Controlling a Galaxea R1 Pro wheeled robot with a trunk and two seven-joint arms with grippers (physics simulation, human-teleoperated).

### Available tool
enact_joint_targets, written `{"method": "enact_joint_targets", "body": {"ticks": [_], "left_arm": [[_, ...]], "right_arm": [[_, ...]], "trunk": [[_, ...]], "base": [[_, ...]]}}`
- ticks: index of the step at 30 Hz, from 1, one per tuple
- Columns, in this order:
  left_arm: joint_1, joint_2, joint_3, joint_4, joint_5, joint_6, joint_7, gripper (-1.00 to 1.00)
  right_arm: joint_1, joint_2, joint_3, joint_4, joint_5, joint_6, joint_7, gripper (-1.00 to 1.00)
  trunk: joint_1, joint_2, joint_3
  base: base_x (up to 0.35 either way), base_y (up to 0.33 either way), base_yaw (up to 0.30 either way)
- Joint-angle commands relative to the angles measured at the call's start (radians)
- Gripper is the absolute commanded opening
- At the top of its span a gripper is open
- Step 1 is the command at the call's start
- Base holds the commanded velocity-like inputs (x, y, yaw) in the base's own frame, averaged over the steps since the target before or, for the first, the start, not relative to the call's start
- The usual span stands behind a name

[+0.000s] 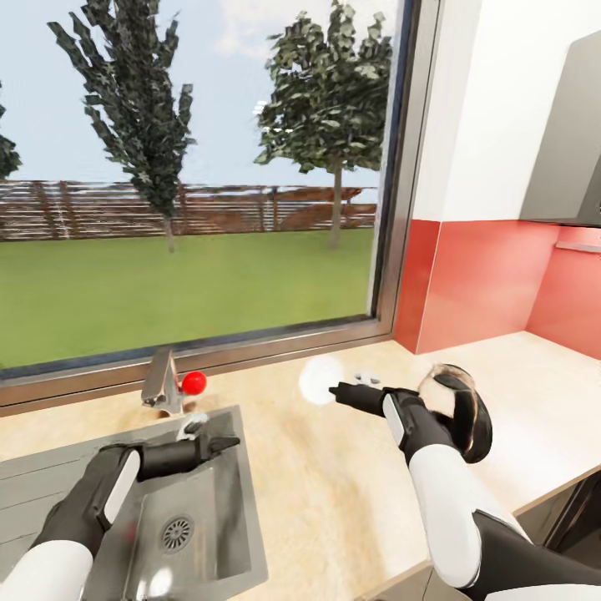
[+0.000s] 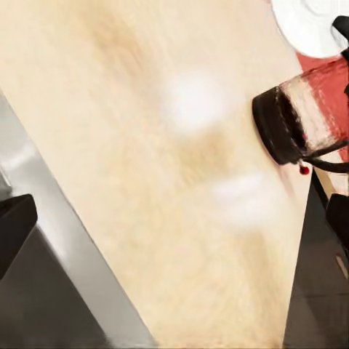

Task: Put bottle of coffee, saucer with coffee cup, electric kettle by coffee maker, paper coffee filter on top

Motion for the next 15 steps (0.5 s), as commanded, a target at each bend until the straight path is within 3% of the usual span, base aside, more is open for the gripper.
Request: {"method": "enact_joint_targets", "body": {"ticks": [1, 15], "left_arm": [[0.006, 0.0, -0.011, -0.009, 0.0, 0.003, -0.003, 1.0], [0.04, 0.002, -0.032, -0.021, 0.001, -0.001, -0.006, 1.0]], "right_arm": [[-0.001, 0.002, -0.008, -0.003, 0.009, 0.005, 0.011, -1.0], [-0.001, 0.002, -0.007, -0.034, 0.009, 0.005, 0.042, -1.0]], "trunk": [[0.0, -0.002, -0.002], [0.0, -0.002, -0.002]], "base": [[-0.189, 0.0, 0.0], [-0.313, 0.0, 0.0]]}}
